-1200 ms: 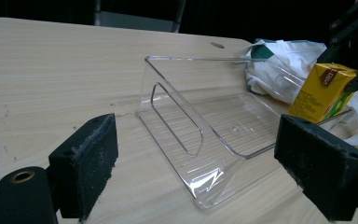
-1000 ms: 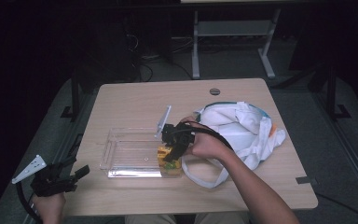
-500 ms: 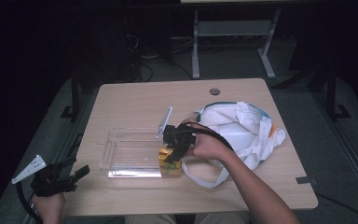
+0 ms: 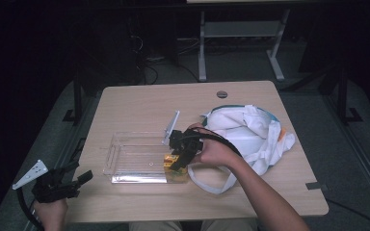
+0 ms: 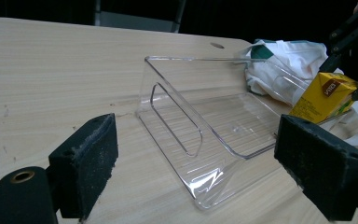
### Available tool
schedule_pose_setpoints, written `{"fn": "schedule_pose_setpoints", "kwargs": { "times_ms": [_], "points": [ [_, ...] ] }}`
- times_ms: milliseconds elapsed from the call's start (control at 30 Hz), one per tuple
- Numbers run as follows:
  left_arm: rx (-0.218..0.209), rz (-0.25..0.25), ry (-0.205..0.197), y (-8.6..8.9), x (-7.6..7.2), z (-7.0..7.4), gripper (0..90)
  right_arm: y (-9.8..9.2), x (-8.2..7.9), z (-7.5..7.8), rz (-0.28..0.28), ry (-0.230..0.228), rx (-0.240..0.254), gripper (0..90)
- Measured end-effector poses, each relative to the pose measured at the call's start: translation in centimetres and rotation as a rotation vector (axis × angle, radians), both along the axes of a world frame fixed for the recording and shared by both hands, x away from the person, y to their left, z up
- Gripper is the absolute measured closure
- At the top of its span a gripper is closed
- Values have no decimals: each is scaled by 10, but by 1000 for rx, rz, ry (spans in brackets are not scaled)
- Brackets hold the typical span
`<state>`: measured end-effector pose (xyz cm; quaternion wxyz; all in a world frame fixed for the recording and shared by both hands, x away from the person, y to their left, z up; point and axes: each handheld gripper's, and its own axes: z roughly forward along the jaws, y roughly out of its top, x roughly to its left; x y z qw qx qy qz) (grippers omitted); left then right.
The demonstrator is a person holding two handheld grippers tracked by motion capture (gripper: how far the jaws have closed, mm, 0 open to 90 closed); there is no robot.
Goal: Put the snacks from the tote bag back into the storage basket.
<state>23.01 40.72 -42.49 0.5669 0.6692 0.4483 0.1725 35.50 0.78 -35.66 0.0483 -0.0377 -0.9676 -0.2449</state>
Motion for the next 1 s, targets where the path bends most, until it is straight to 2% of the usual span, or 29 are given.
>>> {"fn": "schedule_pose_setpoints", "kwargs": {
  "times_ms": [1000],
  "points": [
    [0, -1, 2, 0, 0, -1, 130, -4, -1, -1, -15, 11, 34, 487]
  ]
}}
